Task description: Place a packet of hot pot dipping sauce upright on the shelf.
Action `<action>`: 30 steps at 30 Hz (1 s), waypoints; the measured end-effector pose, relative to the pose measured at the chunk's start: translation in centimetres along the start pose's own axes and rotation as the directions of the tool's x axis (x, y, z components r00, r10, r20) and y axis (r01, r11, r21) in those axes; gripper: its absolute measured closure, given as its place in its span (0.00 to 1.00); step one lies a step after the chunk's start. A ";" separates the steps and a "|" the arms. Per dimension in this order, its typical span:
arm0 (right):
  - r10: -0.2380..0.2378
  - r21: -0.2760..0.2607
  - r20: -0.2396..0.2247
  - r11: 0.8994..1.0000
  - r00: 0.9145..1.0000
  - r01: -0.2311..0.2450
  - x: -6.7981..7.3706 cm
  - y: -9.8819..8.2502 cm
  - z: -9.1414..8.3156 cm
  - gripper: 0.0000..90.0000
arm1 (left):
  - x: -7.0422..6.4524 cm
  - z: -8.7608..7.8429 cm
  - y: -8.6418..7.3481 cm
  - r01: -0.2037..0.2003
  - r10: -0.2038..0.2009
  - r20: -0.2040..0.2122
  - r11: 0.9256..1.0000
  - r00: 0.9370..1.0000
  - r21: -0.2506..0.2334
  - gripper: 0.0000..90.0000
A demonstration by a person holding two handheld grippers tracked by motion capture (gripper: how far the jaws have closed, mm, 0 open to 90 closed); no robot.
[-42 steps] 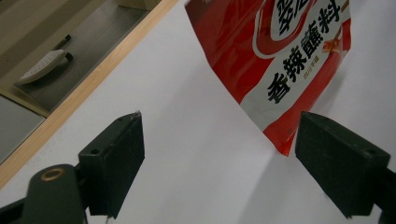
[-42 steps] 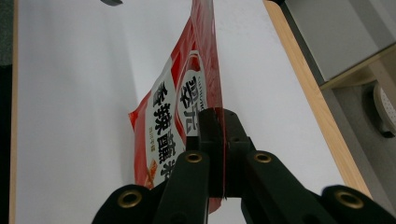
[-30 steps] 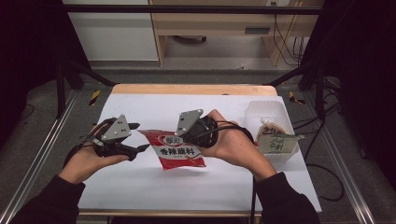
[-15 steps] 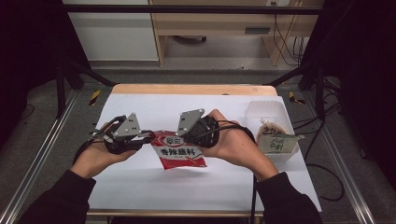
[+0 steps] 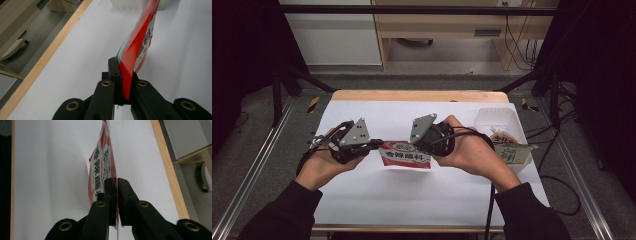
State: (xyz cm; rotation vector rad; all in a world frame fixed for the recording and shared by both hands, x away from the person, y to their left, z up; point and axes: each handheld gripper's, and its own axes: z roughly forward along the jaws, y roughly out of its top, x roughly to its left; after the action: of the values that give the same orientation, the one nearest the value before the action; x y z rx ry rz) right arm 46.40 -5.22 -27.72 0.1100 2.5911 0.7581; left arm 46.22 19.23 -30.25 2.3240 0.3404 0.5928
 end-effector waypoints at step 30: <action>-0.012 0.176 -0.038 0.984 0.999 0.019 -0.1 1.5 1.9 0.99 | -0.5 -0.2 0.1 0.015 -0.013 0.023 0.998 1.000 -0.056 0.90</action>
State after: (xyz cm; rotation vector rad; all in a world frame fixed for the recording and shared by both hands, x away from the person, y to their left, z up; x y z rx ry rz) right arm 47.22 -3.05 -28.33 0.1300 2.6870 0.5285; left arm 45.68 19.07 -30.21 2.2713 0.3253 0.5621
